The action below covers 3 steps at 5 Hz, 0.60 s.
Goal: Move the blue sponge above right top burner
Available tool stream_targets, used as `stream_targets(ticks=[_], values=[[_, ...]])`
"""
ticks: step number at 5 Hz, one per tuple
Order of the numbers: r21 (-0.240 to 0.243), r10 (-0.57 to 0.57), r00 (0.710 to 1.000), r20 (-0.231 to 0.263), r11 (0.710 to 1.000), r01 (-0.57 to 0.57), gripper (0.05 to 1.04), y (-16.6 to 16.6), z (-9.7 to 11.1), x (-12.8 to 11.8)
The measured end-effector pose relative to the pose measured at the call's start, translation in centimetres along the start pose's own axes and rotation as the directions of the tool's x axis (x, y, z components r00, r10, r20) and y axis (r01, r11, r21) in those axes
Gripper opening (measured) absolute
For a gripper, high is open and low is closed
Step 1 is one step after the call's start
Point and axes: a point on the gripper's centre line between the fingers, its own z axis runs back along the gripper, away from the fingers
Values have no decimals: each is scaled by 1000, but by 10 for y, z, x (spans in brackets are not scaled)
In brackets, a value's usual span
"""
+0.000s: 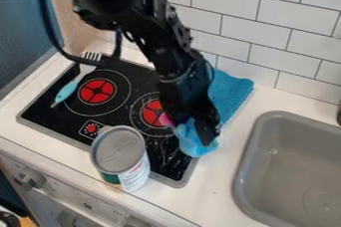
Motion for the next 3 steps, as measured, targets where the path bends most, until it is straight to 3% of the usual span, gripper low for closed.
stream_targets(ticks=[2, 3], values=[[47, 23, 999, -34, 999, -21, 961, 16, -18, 6], [74, 38, 999, -21, 997, -36, 742, 23, -22, 8]])
